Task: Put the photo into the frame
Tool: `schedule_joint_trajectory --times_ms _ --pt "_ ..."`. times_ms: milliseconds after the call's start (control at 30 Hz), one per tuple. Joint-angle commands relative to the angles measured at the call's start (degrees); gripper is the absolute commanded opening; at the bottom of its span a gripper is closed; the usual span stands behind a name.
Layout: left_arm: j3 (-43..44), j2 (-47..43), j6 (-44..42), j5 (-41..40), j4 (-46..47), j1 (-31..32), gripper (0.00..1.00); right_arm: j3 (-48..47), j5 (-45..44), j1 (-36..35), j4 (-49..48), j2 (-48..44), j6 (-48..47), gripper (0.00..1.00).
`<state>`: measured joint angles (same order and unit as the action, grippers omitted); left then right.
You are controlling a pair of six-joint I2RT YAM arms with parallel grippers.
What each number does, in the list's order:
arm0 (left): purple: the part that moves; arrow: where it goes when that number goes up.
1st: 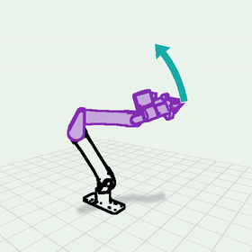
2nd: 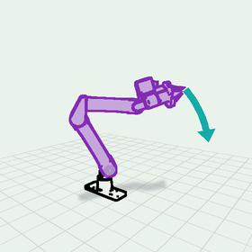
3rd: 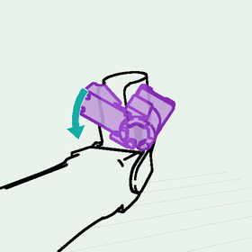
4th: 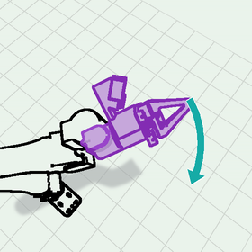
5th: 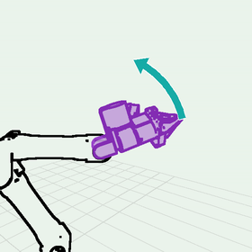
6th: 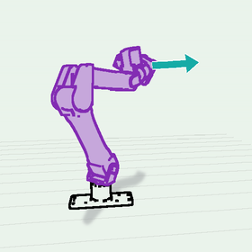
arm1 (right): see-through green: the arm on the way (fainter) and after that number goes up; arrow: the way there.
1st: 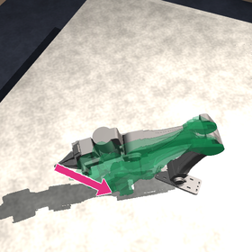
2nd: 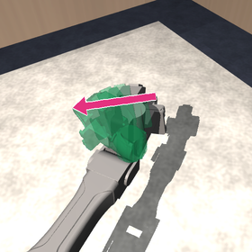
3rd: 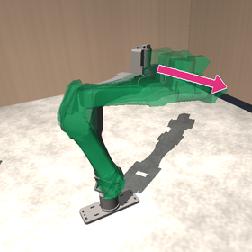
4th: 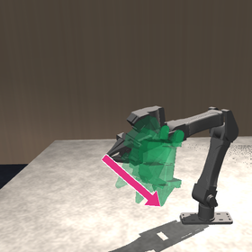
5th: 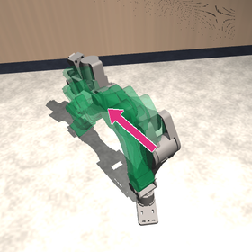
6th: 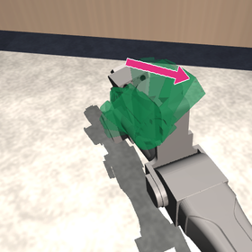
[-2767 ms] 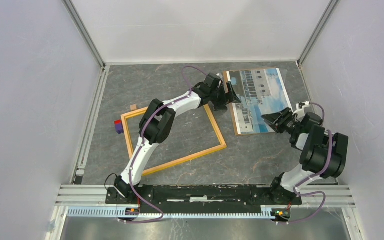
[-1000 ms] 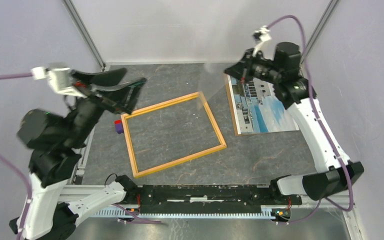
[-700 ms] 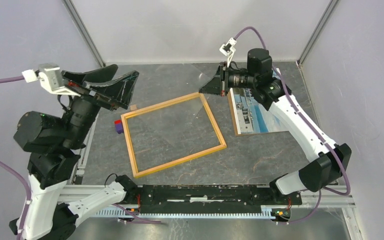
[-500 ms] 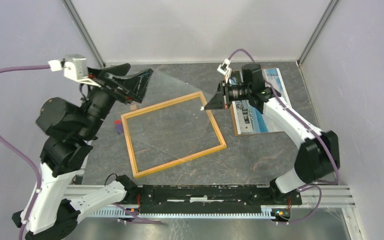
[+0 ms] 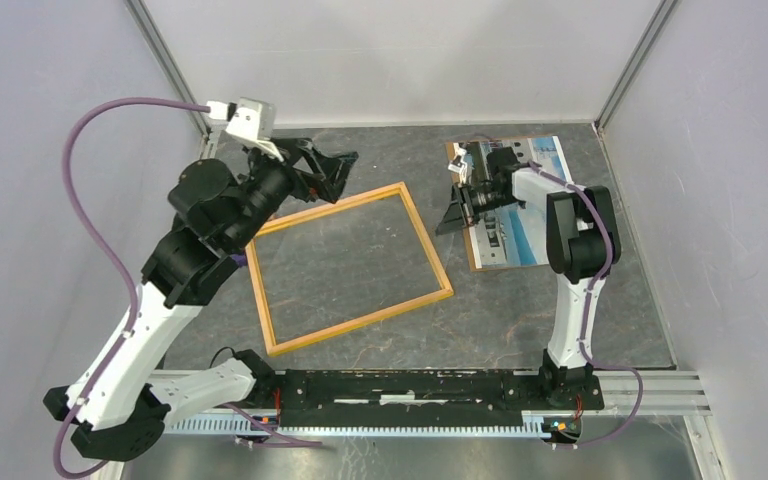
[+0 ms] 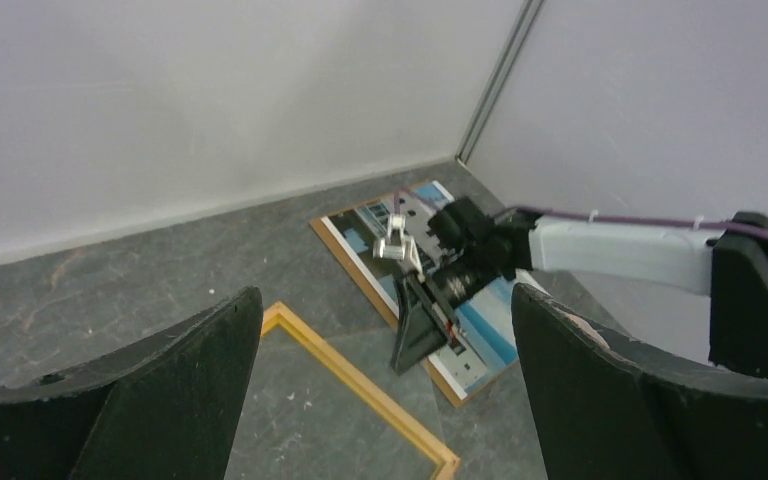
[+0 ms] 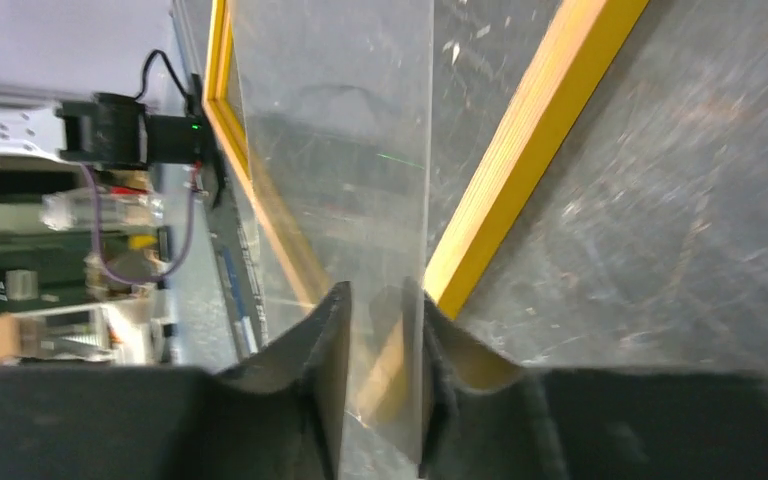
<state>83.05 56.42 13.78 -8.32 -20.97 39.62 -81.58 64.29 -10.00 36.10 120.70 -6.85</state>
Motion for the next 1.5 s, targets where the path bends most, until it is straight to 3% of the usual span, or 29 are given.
schedule_joint_trajectory --times_ms 0,100,233,367,467,533,700,767,900,1033,1467 --pt "-2.72 1.18 -1.46 3.65 1.66 -0.13 1.0 -7.12 -0.06 2.09 6.53 1.05 -6.84 0.44" --pt "-4.8 2.05 -1.39 5.26 3.59 -0.11 1.0 -7.91 -6.54 3.92 -0.16 2.22 2.42 0.59" --pt "-8.47 2.56 -1.81 4.35 6.24 -0.15 1.0 -2.75 -22.75 5.87 -12.09 -3.35 18.84 0.78" --pt "-12.8 2.47 -1.23 3.75 9.14 -0.21 1.0 5.93 -29.44 5.95 -17.04 -13.93 21.38 0.91" --pt "-15.21 2.18 -1.04 4.6 9.95 -0.24 1.0 12.12 -35.39 5.91 -14.75 -21.5 19.03 0.97" --pt "-17.13 1.73 -0.82 4.83 10.83 -0.45 1.0 20.18 -33.6 5.53 -19.33 -27.28 21.28 0.98" --pt "-19.69 0.47 0.39 6.2 11.37 -1.54 1.0 41.21 -28.53 3.91 -36.08 -40.18 30.64 0.98" --pt "-20.02 -0.28 1.58 7.14 11.62 -1.56 1.0 50.79 -27.16 2.7 -48.79 -44.35 36.61 0.98" --pt "-20.75 -1.71 3.8 10.66 12.96 -1.65 1.0 60.37 -26.78 1.41 -65.83 -44.35 44.81 0.95" --pt "-21.17 -2.02 4.41 11.19 13.35 -1.59 1.0 64.78 -24.23 1.37 -82.18 -38.8 52.73 0.89" --pt "-21.35 -1.57 6.34 13.19 13.77 -4.97 1.0 60.95 -24.66 -0.58 -110.18 -18.61 68.19 0.51"
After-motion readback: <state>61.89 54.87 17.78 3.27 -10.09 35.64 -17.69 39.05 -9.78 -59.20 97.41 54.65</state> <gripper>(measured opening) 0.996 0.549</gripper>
